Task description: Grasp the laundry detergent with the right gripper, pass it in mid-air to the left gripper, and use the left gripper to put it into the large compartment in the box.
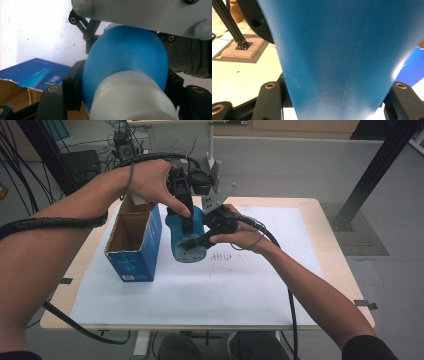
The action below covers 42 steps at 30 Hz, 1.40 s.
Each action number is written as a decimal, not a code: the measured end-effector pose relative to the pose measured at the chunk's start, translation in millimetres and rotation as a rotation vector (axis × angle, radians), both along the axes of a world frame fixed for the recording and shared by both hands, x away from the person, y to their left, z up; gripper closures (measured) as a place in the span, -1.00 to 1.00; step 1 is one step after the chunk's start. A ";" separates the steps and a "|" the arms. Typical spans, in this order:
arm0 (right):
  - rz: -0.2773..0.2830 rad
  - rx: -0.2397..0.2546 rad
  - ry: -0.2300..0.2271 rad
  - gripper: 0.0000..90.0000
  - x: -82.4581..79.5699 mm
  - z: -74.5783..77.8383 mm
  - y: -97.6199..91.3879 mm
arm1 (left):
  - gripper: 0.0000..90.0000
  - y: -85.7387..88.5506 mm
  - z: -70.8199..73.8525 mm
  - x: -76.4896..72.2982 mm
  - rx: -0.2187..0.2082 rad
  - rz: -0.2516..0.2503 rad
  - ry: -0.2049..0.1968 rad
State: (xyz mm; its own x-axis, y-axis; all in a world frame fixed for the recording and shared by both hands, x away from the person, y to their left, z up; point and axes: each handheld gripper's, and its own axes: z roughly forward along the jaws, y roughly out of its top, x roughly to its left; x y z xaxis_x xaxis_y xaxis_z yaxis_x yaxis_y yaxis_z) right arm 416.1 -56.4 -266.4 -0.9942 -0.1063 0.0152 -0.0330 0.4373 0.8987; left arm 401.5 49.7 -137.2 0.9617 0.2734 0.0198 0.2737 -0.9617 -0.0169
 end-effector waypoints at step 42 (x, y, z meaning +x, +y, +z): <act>-0.308 -0.294 0.049 -0.84 -1.8 38.1 -103.0 | -0.20 54.3 61.4 15.3 -0.009 0.370 -0.105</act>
State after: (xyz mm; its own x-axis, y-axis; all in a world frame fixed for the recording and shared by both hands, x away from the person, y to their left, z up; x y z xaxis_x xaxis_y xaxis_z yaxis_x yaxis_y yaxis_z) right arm 414.3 -159.4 -228.3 -0.9763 0.2109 0.0484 0.1784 0.6579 0.7317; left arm 416.7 104.0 -75.9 0.7906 0.6026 0.1091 0.6024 -0.7973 0.0380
